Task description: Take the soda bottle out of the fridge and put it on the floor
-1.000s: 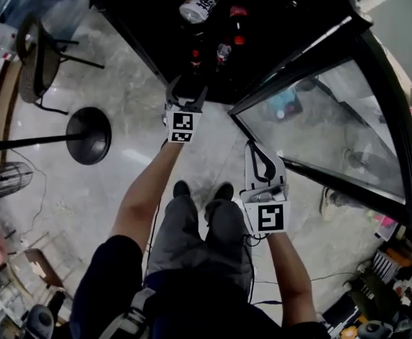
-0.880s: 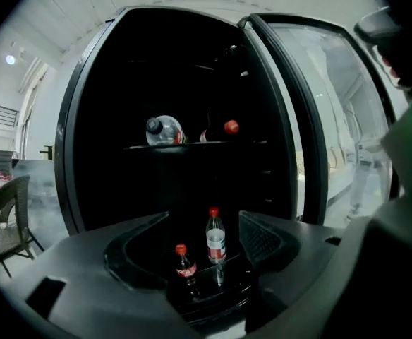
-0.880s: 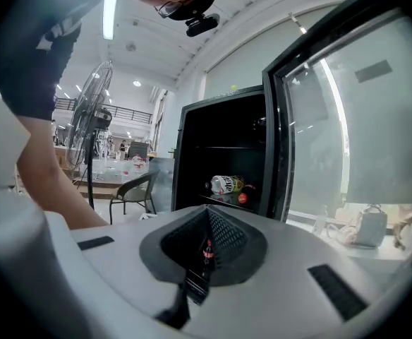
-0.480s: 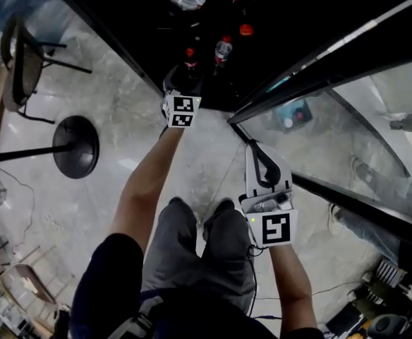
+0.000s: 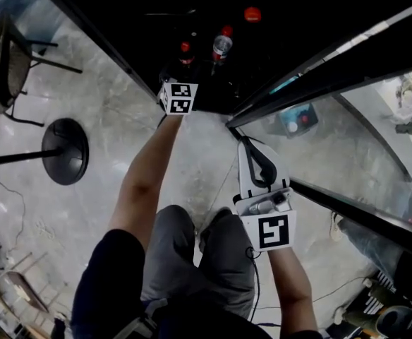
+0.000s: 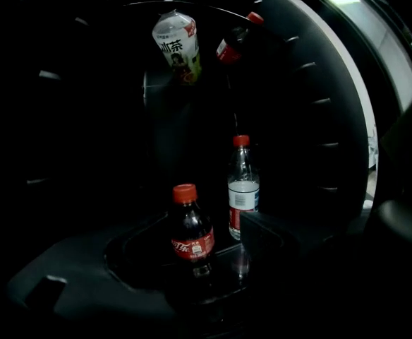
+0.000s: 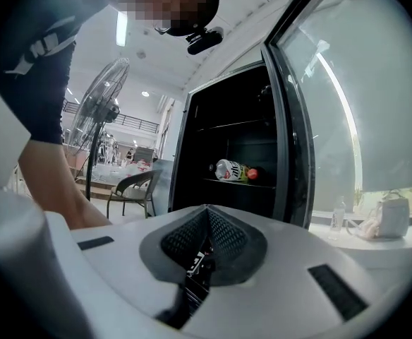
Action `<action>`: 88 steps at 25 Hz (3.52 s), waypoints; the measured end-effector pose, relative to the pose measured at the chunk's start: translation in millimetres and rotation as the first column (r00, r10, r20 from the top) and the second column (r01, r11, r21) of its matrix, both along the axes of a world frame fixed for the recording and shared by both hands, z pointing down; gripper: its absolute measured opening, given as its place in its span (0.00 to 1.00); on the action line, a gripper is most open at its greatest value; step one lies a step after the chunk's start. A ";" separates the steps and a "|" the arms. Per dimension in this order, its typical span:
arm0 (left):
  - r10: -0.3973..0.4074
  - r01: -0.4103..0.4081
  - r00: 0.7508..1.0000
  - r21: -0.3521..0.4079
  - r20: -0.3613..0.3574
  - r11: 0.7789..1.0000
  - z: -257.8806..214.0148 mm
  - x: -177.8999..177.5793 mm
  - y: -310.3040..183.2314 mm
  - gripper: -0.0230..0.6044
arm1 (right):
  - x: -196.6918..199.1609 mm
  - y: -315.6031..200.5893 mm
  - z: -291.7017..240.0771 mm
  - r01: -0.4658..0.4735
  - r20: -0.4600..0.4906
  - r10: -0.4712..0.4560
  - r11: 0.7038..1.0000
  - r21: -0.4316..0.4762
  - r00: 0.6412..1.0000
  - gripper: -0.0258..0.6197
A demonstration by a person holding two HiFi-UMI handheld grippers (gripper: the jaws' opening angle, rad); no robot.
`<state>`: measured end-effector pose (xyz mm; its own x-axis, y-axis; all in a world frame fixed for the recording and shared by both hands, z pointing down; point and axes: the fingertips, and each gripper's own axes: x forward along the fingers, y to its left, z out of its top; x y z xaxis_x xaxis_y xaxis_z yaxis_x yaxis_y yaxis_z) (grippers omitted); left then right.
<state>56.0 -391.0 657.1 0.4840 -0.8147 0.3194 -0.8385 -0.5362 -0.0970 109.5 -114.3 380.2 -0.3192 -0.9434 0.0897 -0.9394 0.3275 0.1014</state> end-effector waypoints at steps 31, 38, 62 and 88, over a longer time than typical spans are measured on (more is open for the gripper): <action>-0.041 0.040 0.999 -0.054 -0.007 0.998 48.0 4.3 -55.2 0.53 | 8.9 7.7 52.9 0.030 0.044 -0.030 1.000 0.002 0.999 0.07; 0.059 -0.059 0.998 0.012 -0.014 0.998 8.3 0.8 -11.1 0.53 | 8.9 8.8 53.9 0.031 0.023 -0.030 0.999 -0.012 0.999 0.07; 0.199 -0.202 0.979 -0.112 -0.035 0.973 140.1 -86.0 186.6 0.53 | 2.6 -3.8 189.6 0.121 -0.028 -0.125 0.985 -0.126 0.992 0.07; 0.116 -0.114 0.993 -0.221 -0.003 0.969 319.3 -102.5 188.0 0.53 | -11.2 -29.3 297.1 0.173 -0.036 -0.181 0.972 -0.158 0.983 0.07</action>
<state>-46.5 -203.1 976.4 0.5661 -0.6626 0.4904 -0.7696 -0.6380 0.0265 98.3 -143.7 677.2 -0.4711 -0.8461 0.2494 -0.8602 0.5033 0.0825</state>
